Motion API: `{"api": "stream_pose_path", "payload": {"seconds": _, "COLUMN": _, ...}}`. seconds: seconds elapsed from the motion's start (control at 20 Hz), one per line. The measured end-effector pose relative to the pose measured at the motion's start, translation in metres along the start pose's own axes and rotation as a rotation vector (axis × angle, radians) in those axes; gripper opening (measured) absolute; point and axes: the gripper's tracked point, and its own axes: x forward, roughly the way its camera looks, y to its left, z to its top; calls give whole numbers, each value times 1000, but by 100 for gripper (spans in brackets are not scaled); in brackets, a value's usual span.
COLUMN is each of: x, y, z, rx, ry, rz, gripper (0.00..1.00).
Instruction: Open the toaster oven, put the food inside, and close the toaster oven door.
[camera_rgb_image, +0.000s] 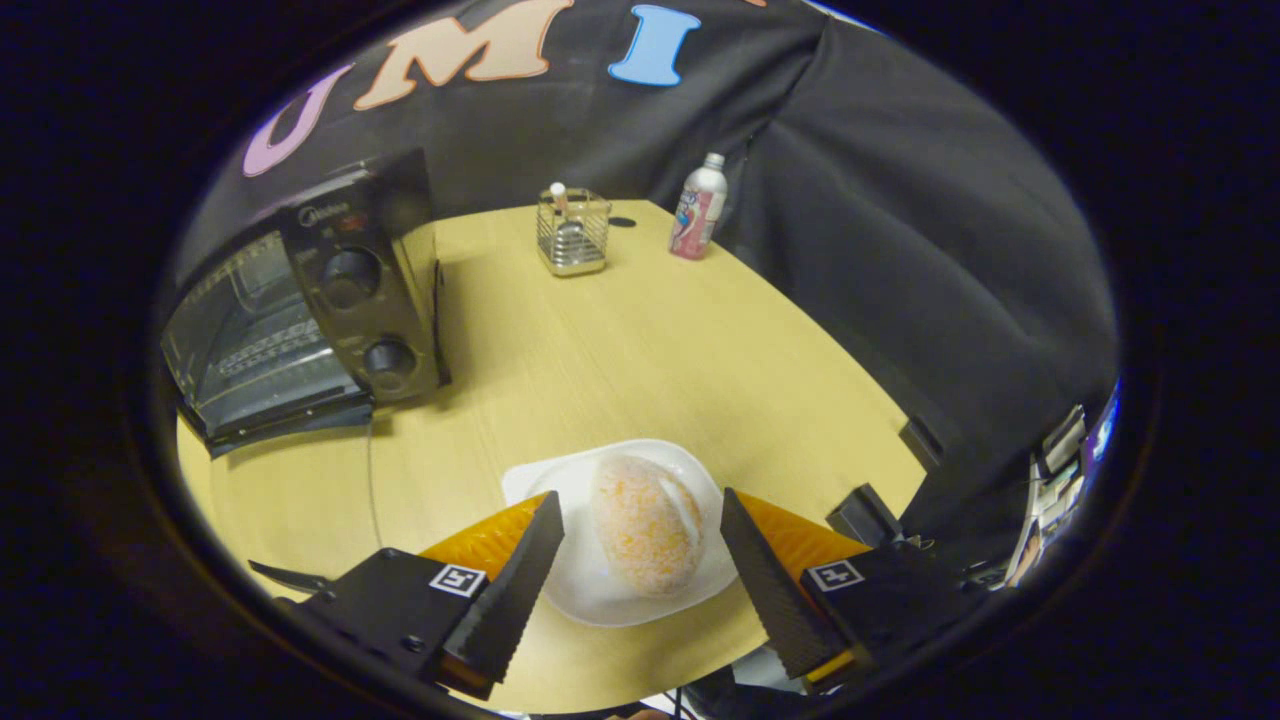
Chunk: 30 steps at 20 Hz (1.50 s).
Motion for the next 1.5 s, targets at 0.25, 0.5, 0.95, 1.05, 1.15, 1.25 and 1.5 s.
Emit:
{"api": "stream_pose_path", "payload": {"seconds": 0.25, "x": 24, "y": 1, "z": -17, "rx": 7, "ry": 60, "rz": 25, "gripper": 100}}
{"api": "stream_pose_path", "payload": {"seconds": 0.5, "x": 35, "y": 2, "z": -18, "rx": 51, "ry": 73, "rz": 41, "gripper": 98}}
{"api": "stream_pose_path", "payload": {"seconds": 0.95, "x": 22, "y": 16, "z": 5, "rx": 138, "ry": 11, "rz": 57, "gripper": 79}}
{"api": "stream_pose_path", "payload": {"seconds": 1.05, "x": 9, "y": 25, "z": 18, "rx": 173, "ry": -24, "rz": 85, "gripper": 75}}
{"api": "stream_pose_path", "payload": {"seconds": 1.15, "x": -7, "y": 33, "z": 28, "rx": 195, "ry": -53, "rz": 99, "gripper": 73}}
{"api": "stream_pose_path", "payload": {"seconds": 1.25, "x": -24, "y": 44, "z": 34, "rx": 206, "ry": -72, "rz": 122, "gripper": 73}}
{"api": "stream_pose_path", "payload": {"seconds": 1.5, "x": -62, "y": 88, "z": 34, "rx": 227, "ry": -100, "rz": 202, "gripper": 72}}
